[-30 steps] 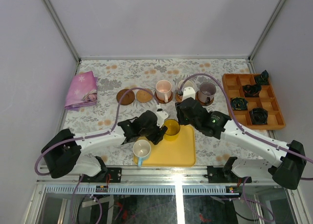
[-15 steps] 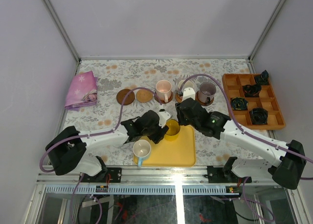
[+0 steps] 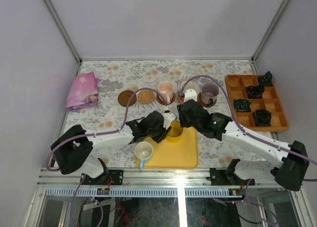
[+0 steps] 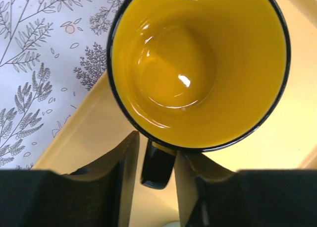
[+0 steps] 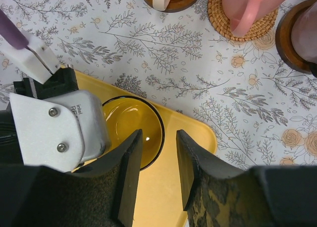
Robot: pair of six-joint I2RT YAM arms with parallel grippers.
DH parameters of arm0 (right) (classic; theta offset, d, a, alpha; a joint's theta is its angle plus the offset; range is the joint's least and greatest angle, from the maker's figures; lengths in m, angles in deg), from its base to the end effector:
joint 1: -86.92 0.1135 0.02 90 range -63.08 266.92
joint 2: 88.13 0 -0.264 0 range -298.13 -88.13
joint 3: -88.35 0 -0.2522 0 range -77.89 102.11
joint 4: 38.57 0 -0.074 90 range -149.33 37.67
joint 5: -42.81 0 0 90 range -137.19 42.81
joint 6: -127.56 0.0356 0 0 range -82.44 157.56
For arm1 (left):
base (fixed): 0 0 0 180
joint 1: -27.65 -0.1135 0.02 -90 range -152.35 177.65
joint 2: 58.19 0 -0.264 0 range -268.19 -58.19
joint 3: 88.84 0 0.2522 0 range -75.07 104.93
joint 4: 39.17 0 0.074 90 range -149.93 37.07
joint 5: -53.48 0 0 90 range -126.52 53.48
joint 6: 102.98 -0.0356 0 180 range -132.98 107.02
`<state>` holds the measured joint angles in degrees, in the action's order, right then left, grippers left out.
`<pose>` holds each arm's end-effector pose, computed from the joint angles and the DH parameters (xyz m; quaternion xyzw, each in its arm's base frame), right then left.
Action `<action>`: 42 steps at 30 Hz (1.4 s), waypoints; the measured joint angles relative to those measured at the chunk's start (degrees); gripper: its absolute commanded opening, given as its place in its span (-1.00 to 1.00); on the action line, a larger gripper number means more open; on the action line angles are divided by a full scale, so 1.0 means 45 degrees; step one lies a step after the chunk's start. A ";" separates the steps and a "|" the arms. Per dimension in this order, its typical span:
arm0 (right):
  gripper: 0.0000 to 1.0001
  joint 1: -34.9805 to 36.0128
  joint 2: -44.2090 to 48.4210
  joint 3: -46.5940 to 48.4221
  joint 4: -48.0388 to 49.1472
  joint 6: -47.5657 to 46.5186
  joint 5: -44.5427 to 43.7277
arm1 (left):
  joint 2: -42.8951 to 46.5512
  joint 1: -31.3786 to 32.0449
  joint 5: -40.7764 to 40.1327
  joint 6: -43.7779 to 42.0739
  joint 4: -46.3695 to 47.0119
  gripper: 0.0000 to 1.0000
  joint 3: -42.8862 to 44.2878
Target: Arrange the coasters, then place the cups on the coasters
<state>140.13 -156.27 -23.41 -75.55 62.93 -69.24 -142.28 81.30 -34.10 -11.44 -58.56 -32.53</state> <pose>0.1661 0.1998 0.2947 -0.1282 0.8727 0.1455 0.4480 0.1709 -0.2348 0.1782 0.4157 0.8328 -0.1865 0.3144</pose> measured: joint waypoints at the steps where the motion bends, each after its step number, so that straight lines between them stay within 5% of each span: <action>1: -0.18 0.0000 0.0000 0.0000 0.0000 0.0005 0.0000 | -0.0029 0.0000 0.0010 0.0005 -0.0005 -0.51 0.0010; 11: -0.18 0.0000 0.0000 -0.0005 0.0000 0.0034 0.0000 | -0.0058 0.0131 0.0369 -0.0024 -0.0005 -1.00 0.0121; 26: -0.22 0.0000 0.0189 -0.0209 -0.0005 0.0107 -0.0466 | 0.1156 0.0418 -0.1010 0.0597 -0.0408 -1.00 0.0117; 42: -0.33 0.0000 0.1564 -0.1112 0.0593 0.0369 -0.1977 | 0.5508 0.0427 -0.6076 0.1967 -0.0345 -1.00 -0.0894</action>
<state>140.13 -149.23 -28.42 -72.88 64.59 -78.13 -117.50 83.22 -61.45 -2.59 -60.11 -36.55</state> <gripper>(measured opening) 0.340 0.173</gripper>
